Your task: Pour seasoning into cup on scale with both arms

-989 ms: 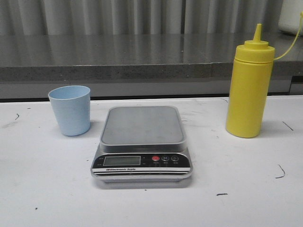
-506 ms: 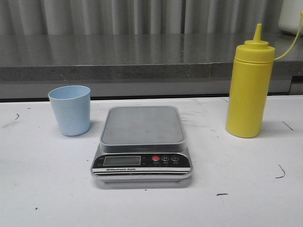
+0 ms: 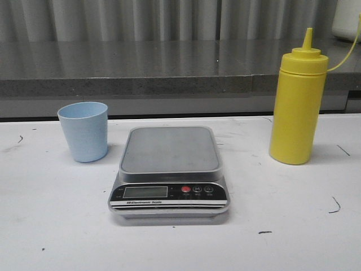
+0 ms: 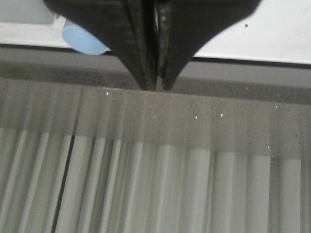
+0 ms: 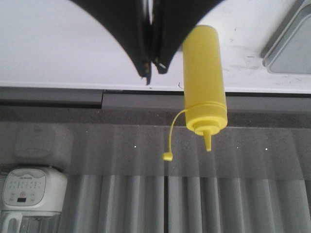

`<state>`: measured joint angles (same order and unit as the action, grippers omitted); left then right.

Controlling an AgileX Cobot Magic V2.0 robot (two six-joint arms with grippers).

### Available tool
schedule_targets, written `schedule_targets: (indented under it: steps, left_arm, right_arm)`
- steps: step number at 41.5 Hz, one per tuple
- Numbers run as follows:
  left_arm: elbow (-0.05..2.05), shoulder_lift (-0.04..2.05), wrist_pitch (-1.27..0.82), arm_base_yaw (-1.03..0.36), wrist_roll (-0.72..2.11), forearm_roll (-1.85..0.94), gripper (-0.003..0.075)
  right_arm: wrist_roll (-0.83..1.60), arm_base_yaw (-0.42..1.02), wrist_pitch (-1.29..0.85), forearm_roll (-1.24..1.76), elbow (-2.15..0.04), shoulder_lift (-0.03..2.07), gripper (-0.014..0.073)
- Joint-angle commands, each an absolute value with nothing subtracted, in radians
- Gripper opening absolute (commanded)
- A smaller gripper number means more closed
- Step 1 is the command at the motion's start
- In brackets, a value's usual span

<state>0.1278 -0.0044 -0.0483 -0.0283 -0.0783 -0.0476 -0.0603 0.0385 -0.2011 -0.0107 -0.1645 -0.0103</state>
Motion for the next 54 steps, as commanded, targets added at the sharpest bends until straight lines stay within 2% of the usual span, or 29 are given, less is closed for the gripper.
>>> schedule_targets:
  steps: [1,19,32,49,52,54]
  left_arm:
    - [0.252,0.007,-0.031,-0.036,-0.087,-0.051,-0.0020]
    - [0.680,0.316,-0.399,-0.036,-0.085,-0.051,-0.0020]
    - [0.697,0.479,-0.556,-0.036,-0.085,-0.051,-0.0020]
    - [0.693,0.571,-0.565,-0.036,-0.085,-0.065,-0.0020]
    - [0.693,0.583,-0.571,-0.036,-0.085,-0.060,-0.0015]
    - [0.693,0.591,-0.578,-0.036,-0.085,-0.055,0.0014]
  right_arm:
    - [-0.058,0.032,-0.211,-0.023,-0.292,0.020,-0.0068]
    - [0.026,0.032,-0.568,-0.026,-0.708,0.370,-0.0068]
    - [0.026,0.032,-0.789,-0.025,-0.733,0.557,-0.0068]
    - [0.026,0.032,-0.806,-0.022,-0.727,0.620,-0.0064]
    - [0.026,0.032,-0.809,-0.022,-0.727,0.620,-0.0037]
    - [0.026,0.032,-0.812,-0.022,-0.727,0.620,0.0017]
